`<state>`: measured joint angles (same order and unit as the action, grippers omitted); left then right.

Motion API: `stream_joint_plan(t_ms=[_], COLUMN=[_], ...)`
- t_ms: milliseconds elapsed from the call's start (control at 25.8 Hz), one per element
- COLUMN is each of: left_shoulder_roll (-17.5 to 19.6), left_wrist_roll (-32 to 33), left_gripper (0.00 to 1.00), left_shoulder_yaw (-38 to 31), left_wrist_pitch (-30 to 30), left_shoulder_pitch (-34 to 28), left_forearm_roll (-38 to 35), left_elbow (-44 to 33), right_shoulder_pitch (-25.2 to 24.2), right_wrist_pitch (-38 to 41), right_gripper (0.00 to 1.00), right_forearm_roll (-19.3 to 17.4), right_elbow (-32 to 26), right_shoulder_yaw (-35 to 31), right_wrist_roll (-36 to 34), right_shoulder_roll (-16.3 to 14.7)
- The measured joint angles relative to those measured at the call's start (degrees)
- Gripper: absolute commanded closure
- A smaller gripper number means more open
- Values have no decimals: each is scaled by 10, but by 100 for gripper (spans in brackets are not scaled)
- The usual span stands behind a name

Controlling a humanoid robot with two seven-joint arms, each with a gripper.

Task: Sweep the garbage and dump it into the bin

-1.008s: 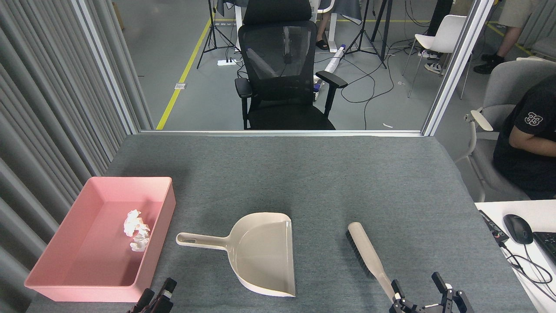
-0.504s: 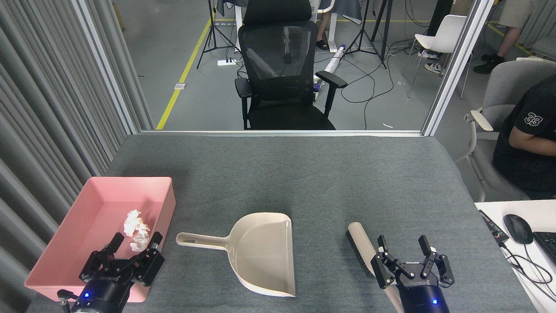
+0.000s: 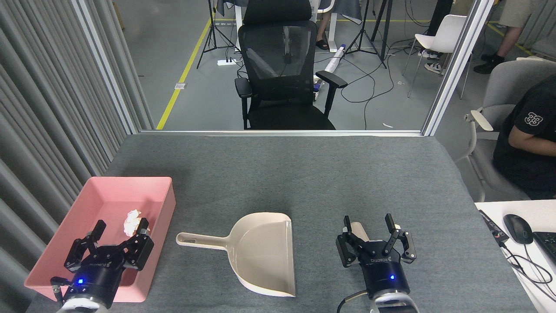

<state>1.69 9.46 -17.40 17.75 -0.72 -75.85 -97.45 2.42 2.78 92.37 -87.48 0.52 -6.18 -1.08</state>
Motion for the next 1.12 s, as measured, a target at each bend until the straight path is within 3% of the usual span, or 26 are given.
stream_joint_plan(t_ms=[1124], left_shoulder_roll=[-9], left_wrist_roll=[-38], left_gripper=[2], left_shoulder_yaw=[1], left_wrist_pitch=[2], left_shoulder_pitch=[-29], left_forearm_roll=[-5], left_elbow=[13], right_shoulder_pitch=[11], right_wrist_pitch=[4], right_gripper=[2], right_forearm_roll=[0], right_elbow=[25], right_shoulder_yaw=[4], right_wrist_roll=[-2], right_shoulder_roll=[-1])
